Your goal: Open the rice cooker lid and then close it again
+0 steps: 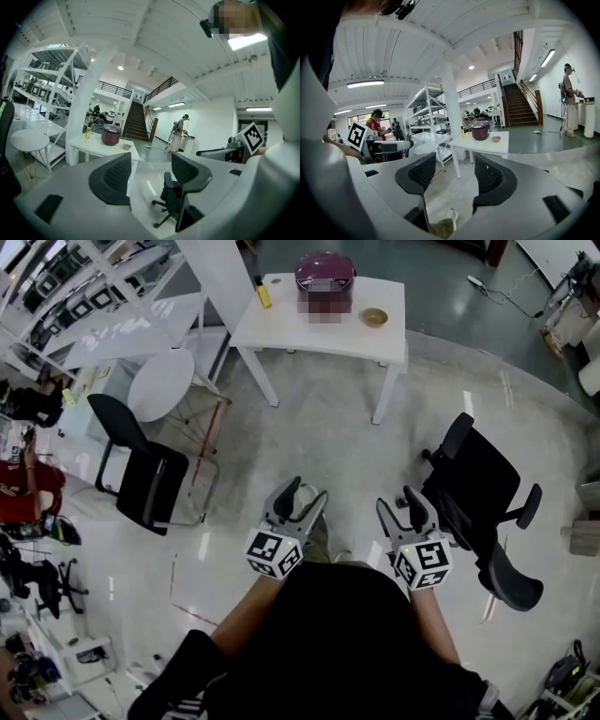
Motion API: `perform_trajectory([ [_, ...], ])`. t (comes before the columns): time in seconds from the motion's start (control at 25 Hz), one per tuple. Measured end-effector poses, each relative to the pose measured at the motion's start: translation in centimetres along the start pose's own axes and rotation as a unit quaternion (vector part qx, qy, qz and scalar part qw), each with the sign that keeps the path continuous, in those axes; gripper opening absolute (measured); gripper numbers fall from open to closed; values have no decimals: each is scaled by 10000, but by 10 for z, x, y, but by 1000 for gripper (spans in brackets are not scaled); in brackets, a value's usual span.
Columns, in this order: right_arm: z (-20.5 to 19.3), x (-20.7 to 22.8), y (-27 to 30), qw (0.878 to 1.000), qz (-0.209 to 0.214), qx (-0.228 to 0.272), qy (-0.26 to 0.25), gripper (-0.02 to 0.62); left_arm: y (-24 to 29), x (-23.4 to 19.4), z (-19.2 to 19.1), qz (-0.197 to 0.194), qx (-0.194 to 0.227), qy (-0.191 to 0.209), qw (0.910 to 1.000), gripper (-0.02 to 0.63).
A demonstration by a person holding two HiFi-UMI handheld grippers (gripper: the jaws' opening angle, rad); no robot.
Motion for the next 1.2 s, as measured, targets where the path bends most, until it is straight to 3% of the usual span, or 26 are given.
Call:
perform_trajectory([
  [0.32, 24, 23, 73, 9999, -79, -126, -63, 229, 61, -58, 31, -170, 42, -44, 9998, 249],
  [0.76, 97, 49, 193, 9993, -304, -140, -193, 229, 151, -153, 100, -482, 82, -44, 9988, 249],
  [1.2, 128, 60, 295, 9979, -434, -463, -82, 229, 211, -244, 139, -653, 122, -484, 9966, 249],
])
Point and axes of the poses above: the fingertips, and each gripper's own axes: y forward along the fingers, x to its right, z out of its top, the point moved 10 cm from there along -y, backward along the fingers, and after that the axes turned 4 degrees about -y, right-handed, at the moved point
